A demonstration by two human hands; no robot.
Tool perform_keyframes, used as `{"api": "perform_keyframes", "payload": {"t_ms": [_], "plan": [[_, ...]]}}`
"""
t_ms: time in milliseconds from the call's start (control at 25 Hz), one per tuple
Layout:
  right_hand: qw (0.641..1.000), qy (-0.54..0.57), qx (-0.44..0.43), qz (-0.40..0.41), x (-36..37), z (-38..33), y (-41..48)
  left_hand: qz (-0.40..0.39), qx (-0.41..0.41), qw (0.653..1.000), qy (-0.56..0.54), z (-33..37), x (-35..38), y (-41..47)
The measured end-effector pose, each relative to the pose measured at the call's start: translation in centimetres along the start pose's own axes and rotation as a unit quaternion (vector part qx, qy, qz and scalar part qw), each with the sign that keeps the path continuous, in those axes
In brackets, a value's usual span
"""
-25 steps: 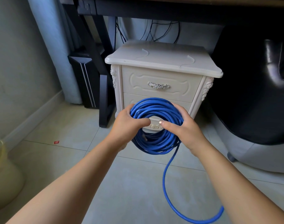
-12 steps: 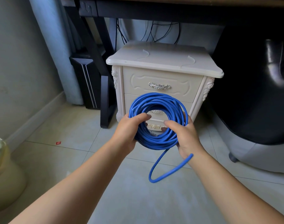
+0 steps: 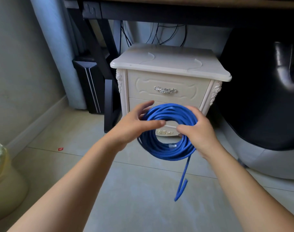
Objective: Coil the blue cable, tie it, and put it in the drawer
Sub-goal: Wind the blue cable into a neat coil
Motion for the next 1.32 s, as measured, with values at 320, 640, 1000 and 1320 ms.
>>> {"api": "perform_keyframes", "payload": {"t_ms": [320,640,1000,1320], "plan": [[0.98,-0.132,-0.085,-0.12,0.9,-1.9,-1.2,0.098,0.013,0.976,0.192,-0.8,1.5,0.0],[0.995,0.036,0.007,-0.089,0.2,-0.9,-1.5,0.133,-0.05,0.988,-0.059,-1.2,1.5,0.2],[0.973,0.162,0.1,0.128,2.7,1.0,-2.8,0.176,-0.153,0.934,-0.272,-2.5,3.4,0.1],[0.943,0.191,0.142,0.231,1.4,1.4,-1.8,-0.082,-0.057,0.929,-0.355,-2.2,4.2,-0.7]]}}
Point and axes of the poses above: each hand's wrist, its own y-axis towards the middle knuckle, its own x-axis out of the palm, z = x × y, the point moved 2 cm from there along y, towards the middle knuckle, and after that the axes turned 9 degrees about -x, right-handed, at the moved point
